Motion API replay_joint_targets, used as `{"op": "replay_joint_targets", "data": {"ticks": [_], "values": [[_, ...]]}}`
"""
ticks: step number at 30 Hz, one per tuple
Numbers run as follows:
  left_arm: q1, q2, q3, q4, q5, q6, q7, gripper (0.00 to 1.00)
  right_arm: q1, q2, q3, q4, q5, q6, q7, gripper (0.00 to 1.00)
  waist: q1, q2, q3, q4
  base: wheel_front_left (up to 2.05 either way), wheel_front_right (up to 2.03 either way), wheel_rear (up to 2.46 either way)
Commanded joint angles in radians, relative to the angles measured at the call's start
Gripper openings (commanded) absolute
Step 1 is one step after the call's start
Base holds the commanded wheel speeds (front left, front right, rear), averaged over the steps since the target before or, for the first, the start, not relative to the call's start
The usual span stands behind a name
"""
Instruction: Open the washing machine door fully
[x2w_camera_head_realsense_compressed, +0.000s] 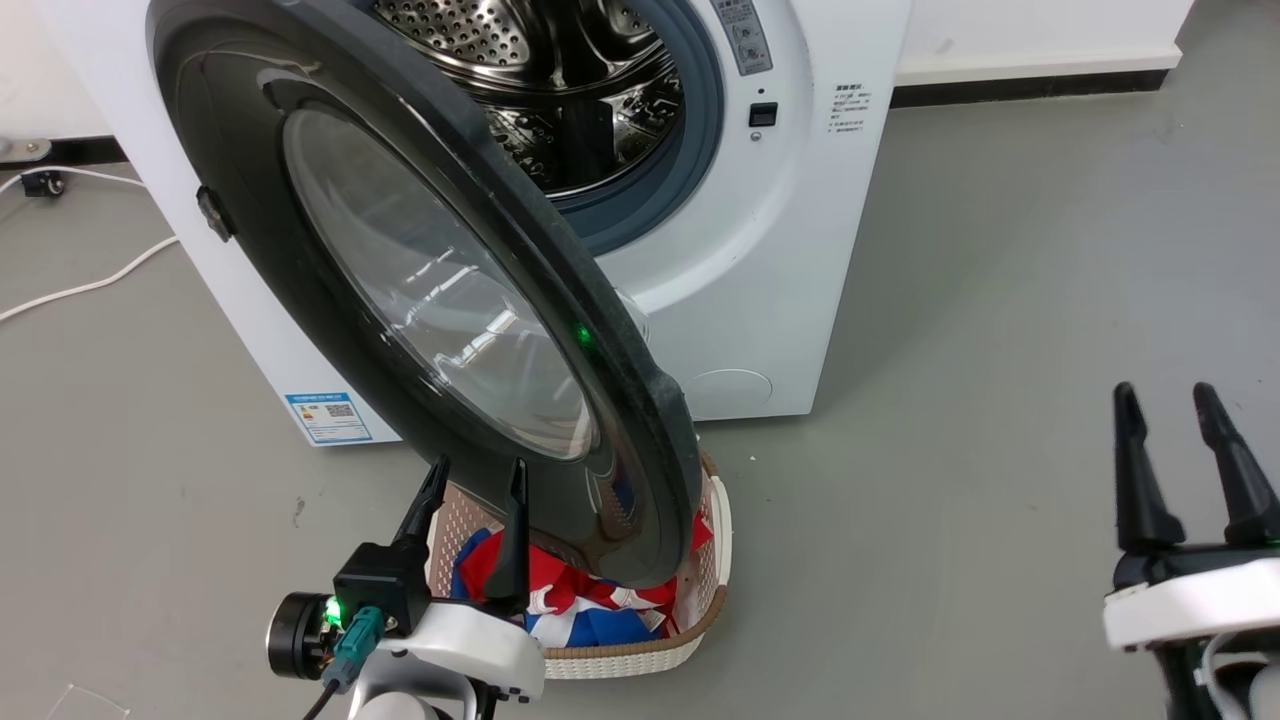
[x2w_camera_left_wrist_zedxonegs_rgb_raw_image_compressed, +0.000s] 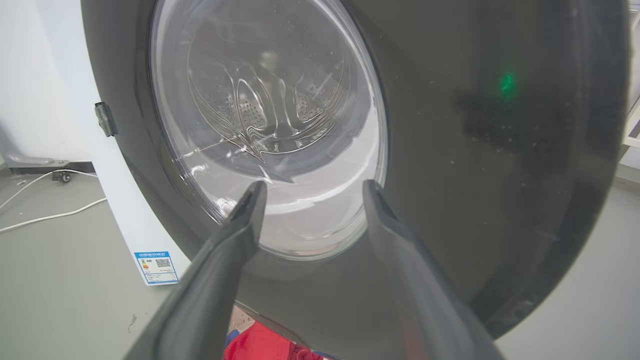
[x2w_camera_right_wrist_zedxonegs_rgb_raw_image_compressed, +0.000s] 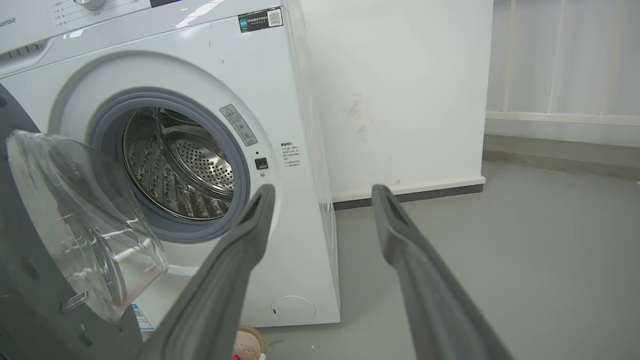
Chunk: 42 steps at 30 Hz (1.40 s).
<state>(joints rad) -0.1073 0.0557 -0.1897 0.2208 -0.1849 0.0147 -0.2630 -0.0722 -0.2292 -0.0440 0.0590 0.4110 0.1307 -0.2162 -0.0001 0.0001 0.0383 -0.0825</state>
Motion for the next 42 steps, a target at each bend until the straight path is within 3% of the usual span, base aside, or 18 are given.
{"op": "replay_joint_targets", "data": {"ticks": [1,5,9,25,26,27,28,34,42], "values": [[0.003,0.001,0.002,0.001,0.005,0.001,-0.003,1.00,0.023,0.020,-0.010,-0.024,-0.047,0.000,0.013,1.00,0.0001,-0.0001,-0.001,0.002,0.00,0.00,0.00],[0.001,0.001,0.005,0.003,0.007,0.001,-0.002,1.00,0.080,0.097,-0.024,-0.114,-0.223,0.000,0.066,1.00,0.0001,-0.0001,-0.003,0.010,0.00,0.00,0.00],[0.001,0.001,0.007,0.006,0.010,-0.002,-0.002,1.00,0.129,0.131,-0.014,-0.130,-0.301,0.000,0.092,1.00,0.0001,-0.0001,-0.005,0.018,0.00,0.00,0.00],[0.003,0.000,0.013,0.021,0.011,0.003,-0.002,1.00,0.132,0.152,-0.009,-0.105,-0.296,0.000,0.092,1.00,0.0001,-0.0001,-0.001,0.017,0.00,0.00,0.00],[0.001,0.000,0.013,0.020,0.010,0.003,-0.002,0.72,0.131,0.153,-0.007,-0.107,-0.298,0.000,0.094,1.00,0.0001,-0.0001,0.000,0.017,0.00,0.00,0.00],[0.001,0.000,0.013,0.021,0.009,0.003,-0.002,0.31,0.132,0.155,-0.006,-0.109,-0.299,0.000,0.095,1.00,0.0001,-0.0001,0.000,0.017,0.00,0.00,0.00],[-0.001,0.000,0.013,0.021,0.008,0.003,-0.002,0.01,0.132,0.155,-0.005,-0.107,-0.297,0.000,0.095,1.00,0.0001,-0.0001,0.001,0.017,0.00,0.00,0.00],[-0.016,-0.001,0.024,-0.018,0.012,0.013,-0.002,0.00,0.138,0.154,-0.002,-0.093,-0.286,0.000,0.089,1.00,0.0001,-0.0001,-0.007,0.021,0.00,0.00,0.00],[-0.051,0.003,0.065,-0.190,0.035,0.044,-0.002,0.00,0.152,0.155,-0.005,-0.088,-0.286,0.000,0.089,1.00,0.0001,-0.0001,-0.024,0.030,0.00,0.00,0.00]]}}
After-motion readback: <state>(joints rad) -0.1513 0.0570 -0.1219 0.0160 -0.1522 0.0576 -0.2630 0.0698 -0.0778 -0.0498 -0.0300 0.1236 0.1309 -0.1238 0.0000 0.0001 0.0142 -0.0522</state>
